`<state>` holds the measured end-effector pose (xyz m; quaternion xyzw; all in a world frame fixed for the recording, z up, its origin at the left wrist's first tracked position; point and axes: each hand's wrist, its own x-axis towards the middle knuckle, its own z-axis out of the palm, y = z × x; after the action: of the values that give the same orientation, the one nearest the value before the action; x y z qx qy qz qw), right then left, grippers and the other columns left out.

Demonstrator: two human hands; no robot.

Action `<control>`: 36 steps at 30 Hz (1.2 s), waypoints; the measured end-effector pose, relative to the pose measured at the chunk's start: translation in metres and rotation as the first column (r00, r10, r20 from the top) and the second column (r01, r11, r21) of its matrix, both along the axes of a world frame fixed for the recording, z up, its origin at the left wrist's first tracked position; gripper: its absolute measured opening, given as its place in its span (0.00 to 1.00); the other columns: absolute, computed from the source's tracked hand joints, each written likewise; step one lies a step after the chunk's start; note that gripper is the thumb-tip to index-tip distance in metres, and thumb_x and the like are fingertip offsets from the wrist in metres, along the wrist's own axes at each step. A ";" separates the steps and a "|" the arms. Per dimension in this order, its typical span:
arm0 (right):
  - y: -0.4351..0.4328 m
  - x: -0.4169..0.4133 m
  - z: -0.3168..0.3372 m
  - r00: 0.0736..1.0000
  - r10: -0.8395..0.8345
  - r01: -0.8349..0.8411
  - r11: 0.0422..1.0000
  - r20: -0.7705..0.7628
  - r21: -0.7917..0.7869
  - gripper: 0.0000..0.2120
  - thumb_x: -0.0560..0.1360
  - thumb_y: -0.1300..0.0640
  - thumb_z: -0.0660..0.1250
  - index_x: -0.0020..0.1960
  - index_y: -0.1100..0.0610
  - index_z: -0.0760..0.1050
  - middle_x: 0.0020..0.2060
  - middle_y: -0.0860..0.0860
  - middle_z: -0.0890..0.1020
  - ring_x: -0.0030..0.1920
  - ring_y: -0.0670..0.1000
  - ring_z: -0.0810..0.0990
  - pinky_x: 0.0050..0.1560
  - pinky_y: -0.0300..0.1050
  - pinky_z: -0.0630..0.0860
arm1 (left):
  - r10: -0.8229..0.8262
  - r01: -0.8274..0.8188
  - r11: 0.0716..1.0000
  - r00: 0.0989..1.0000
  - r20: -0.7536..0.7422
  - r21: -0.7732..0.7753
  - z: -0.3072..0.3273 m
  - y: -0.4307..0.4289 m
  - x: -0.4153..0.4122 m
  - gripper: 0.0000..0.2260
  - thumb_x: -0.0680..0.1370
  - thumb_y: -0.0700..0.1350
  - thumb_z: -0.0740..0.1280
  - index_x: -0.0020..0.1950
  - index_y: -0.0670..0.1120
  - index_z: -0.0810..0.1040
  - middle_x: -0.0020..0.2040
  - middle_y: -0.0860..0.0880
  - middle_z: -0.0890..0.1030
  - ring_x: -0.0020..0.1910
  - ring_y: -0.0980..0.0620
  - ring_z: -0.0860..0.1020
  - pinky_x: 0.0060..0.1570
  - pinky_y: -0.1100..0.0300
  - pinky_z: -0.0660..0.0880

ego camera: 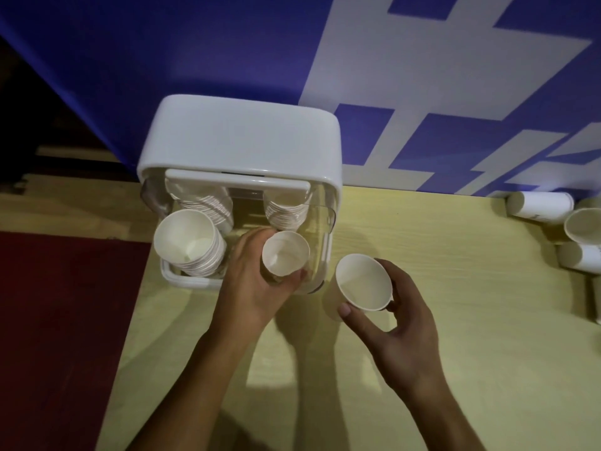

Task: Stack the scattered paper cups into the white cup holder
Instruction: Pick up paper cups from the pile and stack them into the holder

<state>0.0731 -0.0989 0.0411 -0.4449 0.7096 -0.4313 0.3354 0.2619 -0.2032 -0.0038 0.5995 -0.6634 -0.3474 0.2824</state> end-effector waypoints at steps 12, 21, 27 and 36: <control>-0.017 0.010 0.014 0.994 0.047 -0.055 0.995 -0.096 -0.082 0.32 0.64 0.43 0.82 0.65 0.44 0.75 0.60 0.32 0.80 0.61 0.40 0.79 0.53 0.30 0.74 | -0.061 0.064 0.995 0.997 -0.046 0.072 0.017 0.005 0.016 0.31 0.76 0.57 0.73 0.77 0.56 0.68 0.73 0.60 0.70 0.68 0.64 0.68 0.63 0.61 0.68; -0.059 0.046 0.012 0.978 0.164 -0.182 0.972 -0.126 -0.149 0.33 0.65 0.43 0.83 0.65 0.45 0.73 0.58 0.36 0.81 0.60 0.41 0.79 0.54 0.31 0.74 | 0.000 0.014 0.999 0.906 -0.423 0.030 0.047 0.017 0.015 0.19 0.84 0.56 0.60 0.72 0.54 0.78 0.63 0.61 0.81 0.64 0.60 0.79 0.54 0.66 0.79; -0.071 0.048 -0.012 0.958 0.216 -0.242 0.962 -0.190 -0.123 0.35 0.66 0.42 0.83 0.67 0.50 0.74 0.57 0.40 0.82 0.58 0.42 0.80 0.58 0.34 0.74 | 0.058 -0.017 0.995 0.908 -0.416 0.101 0.024 0.007 0.022 0.15 0.85 0.53 0.61 0.69 0.56 0.79 0.60 0.56 0.84 0.61 0.53 0.82 0.58 0.47 0.82; -0.070 0.042 -0.045 0.808 0.214 -0.243 0.970 -0.550 0.020 0.39 0.69 0.25 0.67 0.70 0.51 0.76 0.64 0.44 0.80 0.69 0.49 0.73 0.65 0.47 0.65 | -0.018 0.040 0.996 0.960 -0.278 0.074 0.007 0.003 0.024 0.12 0.86 0.43 0.63 0.64 0.56 0.80 0.58 0.61 0.80 0.57 0.63 0.80 0.55 0.68 0.76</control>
<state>0.1150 -0.1693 -0.0042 -0.6399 0.7059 -0.2604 0.1562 0.2855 -0.2000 0.0031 0.5457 -0.6118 -0.4579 0.3437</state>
